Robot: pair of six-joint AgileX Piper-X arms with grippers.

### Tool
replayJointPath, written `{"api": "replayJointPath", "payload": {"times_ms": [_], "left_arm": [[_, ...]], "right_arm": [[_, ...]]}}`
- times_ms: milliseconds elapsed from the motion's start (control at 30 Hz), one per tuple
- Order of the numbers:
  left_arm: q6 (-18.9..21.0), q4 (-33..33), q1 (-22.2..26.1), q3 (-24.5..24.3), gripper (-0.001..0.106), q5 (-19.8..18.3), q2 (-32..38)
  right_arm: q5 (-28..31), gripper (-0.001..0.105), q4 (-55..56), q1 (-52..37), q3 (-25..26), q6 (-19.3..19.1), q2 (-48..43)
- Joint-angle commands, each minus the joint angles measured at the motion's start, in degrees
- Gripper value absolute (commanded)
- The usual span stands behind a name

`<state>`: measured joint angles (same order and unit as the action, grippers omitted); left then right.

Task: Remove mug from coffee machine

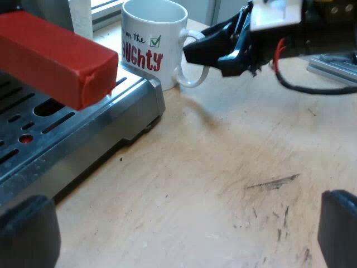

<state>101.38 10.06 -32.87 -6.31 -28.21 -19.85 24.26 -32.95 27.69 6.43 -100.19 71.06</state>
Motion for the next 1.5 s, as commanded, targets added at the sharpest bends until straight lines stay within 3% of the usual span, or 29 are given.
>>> {"api": "replayJointPath", "payload": {"times_ms": [33, 200, 400, 500, 733, 1000, 1200, 1433, 1500], "left_arm": [[0.31, -1.0, -0.26, -0.19, 0.095, 0.47, 0.1], [1.9, -1.03, -0.26, -0.19, 0.095, -5.12, 0.1], [2.14, -1.11, -0.26, -0.19, 0.095, -7.66, 0.1], [4.26, -1.0, -0.26, -0.75, 0.095, -7.5, 0.1], [4.25, -0.51, -0.26, -2.18, 0.094, -7.34, 0.1], [3.15, 15.92, -0.26, -9.81, 0.092, 3.16, 0.1], [2.72, 25.06, -0.26, -15.57, 0.075, 11.37, 0.1], [2.46, 29.52, -0.26, -22.69, 0.09, 20.02, 0.1], [2.46, 29.55, -0.26, -23.96, 0.092, 20.39, 0.1]], "right_arm": [[0.31, 0.047, 15.98, -0.01, 0.16, -0.27, -14.26], [-1.5, 0.047, 32.05, -0.01, 1.86, 3.2, -25.44], [-1.49, 0.047, 53.27, -0.01, 6.25, 5.2, -35.56], [-2.45, 0.047, 63.68, -0.01, 9.79, 5.32, -38.99], [-7.41, 0.047, 79.48, -0.01, 18.21, 5.32, -43.25], [-6.05, 0.047, 92.31, -0.01, 29.53, 7.69, -43.61], [-6.05, 0.047, 94.92, -0.01, 36.16, 7.58, -43.31], [-6.78, 0.047, 94.27, -0.01, 41.14, 7.88, -36.99], [-6.78, 0.047, 92.85, -0.29, 41.99, 7.88, -34.54]]}}
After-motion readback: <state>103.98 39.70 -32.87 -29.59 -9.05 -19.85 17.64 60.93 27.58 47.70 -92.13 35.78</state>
